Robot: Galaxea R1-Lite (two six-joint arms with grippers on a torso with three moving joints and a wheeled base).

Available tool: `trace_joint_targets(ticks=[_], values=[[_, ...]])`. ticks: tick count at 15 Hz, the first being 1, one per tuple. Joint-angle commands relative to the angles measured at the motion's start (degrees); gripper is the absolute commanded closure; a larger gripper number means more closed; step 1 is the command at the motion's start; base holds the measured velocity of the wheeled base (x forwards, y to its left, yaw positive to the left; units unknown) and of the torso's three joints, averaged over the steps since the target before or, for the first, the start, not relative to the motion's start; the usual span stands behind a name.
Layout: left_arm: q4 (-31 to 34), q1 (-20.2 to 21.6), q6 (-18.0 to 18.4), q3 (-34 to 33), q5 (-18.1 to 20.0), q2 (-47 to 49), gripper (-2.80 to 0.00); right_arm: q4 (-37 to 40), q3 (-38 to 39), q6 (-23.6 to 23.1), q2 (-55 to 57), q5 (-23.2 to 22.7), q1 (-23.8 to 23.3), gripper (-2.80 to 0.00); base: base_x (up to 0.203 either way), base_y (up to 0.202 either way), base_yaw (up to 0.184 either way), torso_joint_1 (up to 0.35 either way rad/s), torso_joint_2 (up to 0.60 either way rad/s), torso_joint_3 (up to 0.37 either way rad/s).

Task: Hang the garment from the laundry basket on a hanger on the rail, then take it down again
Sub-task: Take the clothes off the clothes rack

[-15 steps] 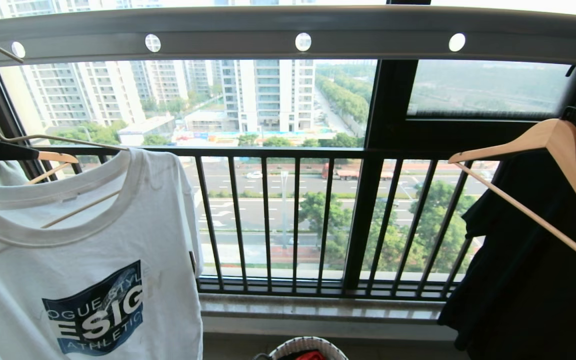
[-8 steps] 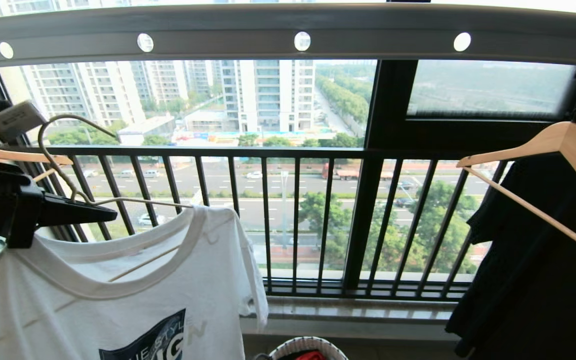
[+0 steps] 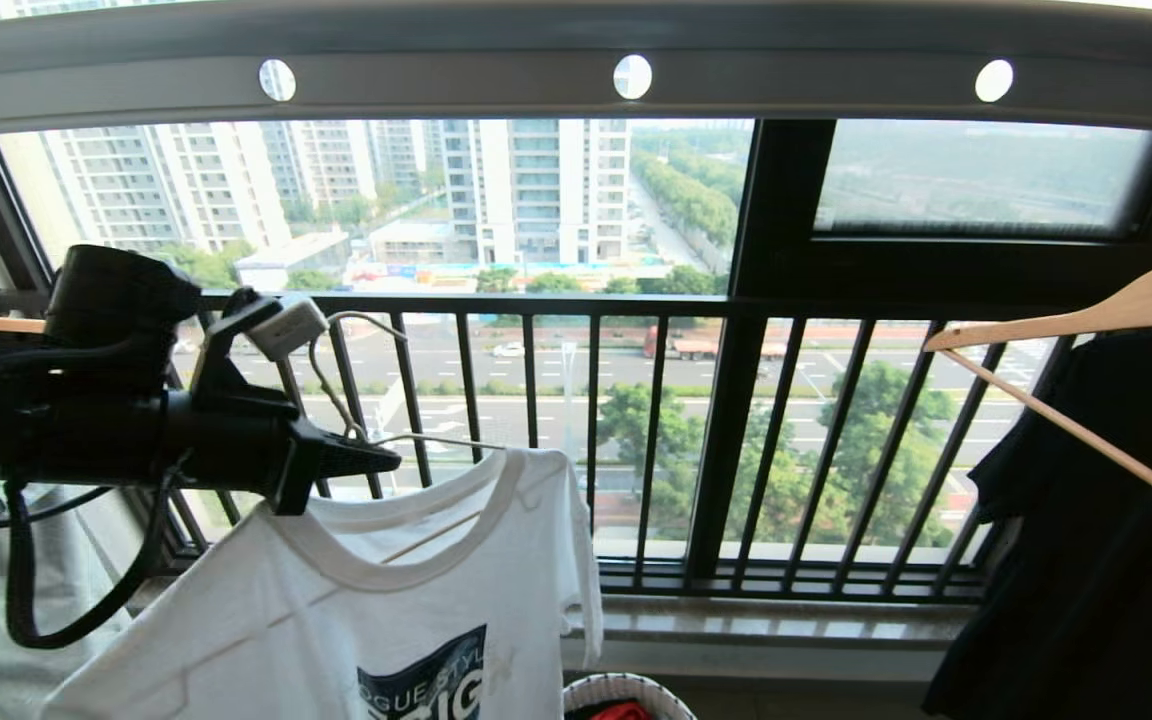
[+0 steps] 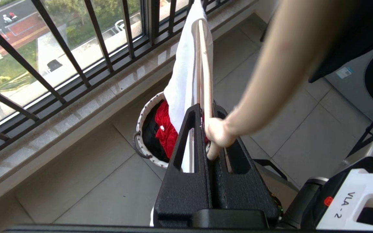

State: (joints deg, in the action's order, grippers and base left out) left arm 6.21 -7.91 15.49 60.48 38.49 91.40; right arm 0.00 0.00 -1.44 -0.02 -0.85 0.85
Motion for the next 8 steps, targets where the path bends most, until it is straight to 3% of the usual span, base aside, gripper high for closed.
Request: trace_joint_targets(ticks=[1,4,8], values=[[-10.6,-4.3,-5.6,-0.4,-1.2,7.8,0.00,0.1,0.0,0.0,0.0,0.0,0.0,0.00,0.000,0.000,0.000,0.000,0.00,0.000],[-14.5,-6.2,-7.5,0.0,-1.7,11.1,0.00,0.0,0.0,-0.2,0.0,0.0,0.0,0.00,0.000,0.000,0.000,0.000,0.00,0.000],[-26.2,-8.1,-8.8,-0.9,-3.2,17.1,0.00,0.3,-1.8,-1.4,0.0,-0.3,0.0,0.00,0.000,0.000,0.000,0.000,0.00,0.000]])
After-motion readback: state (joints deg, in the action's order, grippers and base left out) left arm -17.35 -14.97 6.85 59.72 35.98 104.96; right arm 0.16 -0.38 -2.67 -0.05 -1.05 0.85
